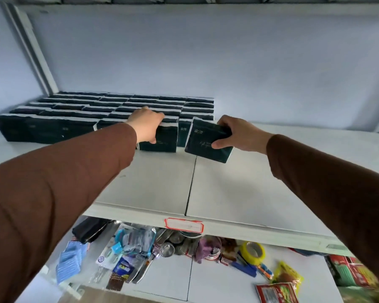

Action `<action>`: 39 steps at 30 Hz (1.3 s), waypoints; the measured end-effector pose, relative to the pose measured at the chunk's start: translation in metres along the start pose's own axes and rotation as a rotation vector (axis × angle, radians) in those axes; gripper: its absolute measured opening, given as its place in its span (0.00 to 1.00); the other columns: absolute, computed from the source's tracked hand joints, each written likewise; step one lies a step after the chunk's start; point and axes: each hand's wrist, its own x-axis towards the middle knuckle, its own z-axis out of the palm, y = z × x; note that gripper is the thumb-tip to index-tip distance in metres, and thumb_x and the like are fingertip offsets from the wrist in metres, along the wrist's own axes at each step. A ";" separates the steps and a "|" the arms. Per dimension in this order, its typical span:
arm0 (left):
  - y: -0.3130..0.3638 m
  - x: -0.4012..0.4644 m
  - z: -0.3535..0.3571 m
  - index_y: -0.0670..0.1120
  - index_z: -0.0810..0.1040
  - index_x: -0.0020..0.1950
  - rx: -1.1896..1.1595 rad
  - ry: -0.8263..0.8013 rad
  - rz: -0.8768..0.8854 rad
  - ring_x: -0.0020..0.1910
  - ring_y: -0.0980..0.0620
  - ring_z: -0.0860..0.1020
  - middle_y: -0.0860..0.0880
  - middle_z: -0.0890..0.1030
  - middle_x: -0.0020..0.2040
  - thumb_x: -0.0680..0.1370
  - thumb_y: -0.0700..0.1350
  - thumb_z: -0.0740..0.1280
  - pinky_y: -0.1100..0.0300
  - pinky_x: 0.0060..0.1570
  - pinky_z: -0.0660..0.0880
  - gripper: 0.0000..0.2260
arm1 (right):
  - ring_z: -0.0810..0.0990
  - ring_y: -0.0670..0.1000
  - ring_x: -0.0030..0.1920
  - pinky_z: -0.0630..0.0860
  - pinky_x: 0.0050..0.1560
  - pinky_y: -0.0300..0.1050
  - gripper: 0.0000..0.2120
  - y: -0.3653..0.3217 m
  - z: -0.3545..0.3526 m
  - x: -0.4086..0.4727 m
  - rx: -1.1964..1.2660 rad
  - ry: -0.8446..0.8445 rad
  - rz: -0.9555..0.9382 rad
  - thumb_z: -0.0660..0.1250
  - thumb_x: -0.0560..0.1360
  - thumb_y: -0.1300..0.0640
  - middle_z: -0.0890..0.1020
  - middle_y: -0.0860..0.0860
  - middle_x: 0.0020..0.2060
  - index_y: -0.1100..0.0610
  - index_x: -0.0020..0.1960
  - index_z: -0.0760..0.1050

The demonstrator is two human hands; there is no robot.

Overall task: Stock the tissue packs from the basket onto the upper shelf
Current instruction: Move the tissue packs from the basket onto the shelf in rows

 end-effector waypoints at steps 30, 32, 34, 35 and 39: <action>-0.006 -0.055 0.068 0.45 0.70 0.56 0.050 0.377 0.297 0.52 0.45 0.72 0.48 0.75 0.49 0.71 0.39 0.70 0.51 0.49 0.74 0.16 | 0.67 0.59 0.61 0.74 0.52 0.54 0.28 -0.028 0.088 0.063 -0.465 0.501 0.127 0.77 0.68 0.51 0.72 0.56 0.57 0.57 0.60 0.67; -0.001 -0.058 0.067 0.44 0.70 0.57 0.025 0.342 0.285 0.53 0.45 0.72 0.48 0.74 0.50 0.73 0.39 0.69 0.52 0.50 0.73 0.14 | 0.67 0.59 0.61 0.75 0.51 0.54 0.27 -0.029 0.089 0.059 -0.470 0.502 0.121 0.77 0.67 0.51 0.72 0.56 0.57 0.56 0.60 0.67; 0.004 -0.062 0.066 0.44 0.70 0.58 0.000 0.301 0.274 0.54 0.45 0.72 0.47 0.75 0.52 0.74 0.39 0.67 0.52 0.50 0.71 0.14 | 0.66 0.58 0.61 0.76 0.50 0.54 0.28 -0.029 0.089 0.054 -0.477 0.488 0.117 0.77 0.66 0.51 0.72 0.55 0.57 0.56 0.60 0.67; 0.006 -0.065 0.065 0.44 0.69 0.59 -0.004 0.284 0.273 0.54 0.45 0.72 0.47 0.75 0.53 0.75 0.39 0.66 0.53 0.50 0.70 0.14 | 0.66 0.58 0.62 0.76 0.51 0.54 0.29 -0.029 0.090 0.050 -0.481 0.477 0.109 0.77 0.66 0.52 0.71 0.55 0.58 0.55 0.60 0.67; 0.019 -0.075 0.057 0.44 0.70 0.63 -0.064 0.212 0.271 0.57 0.44 0.73 0.46 0.76 0.55 0.76 0.39 0.64 0.52 0.52 0.70 0.15 | 0.65 0.58 0.64 0.73 0.59 0.54 0.35 -0.024 0.086 0.025 -0.474 0.464 0.085 0.77 0.64 0.52 0.69 0.53 0.63 0.53 0.67 0.66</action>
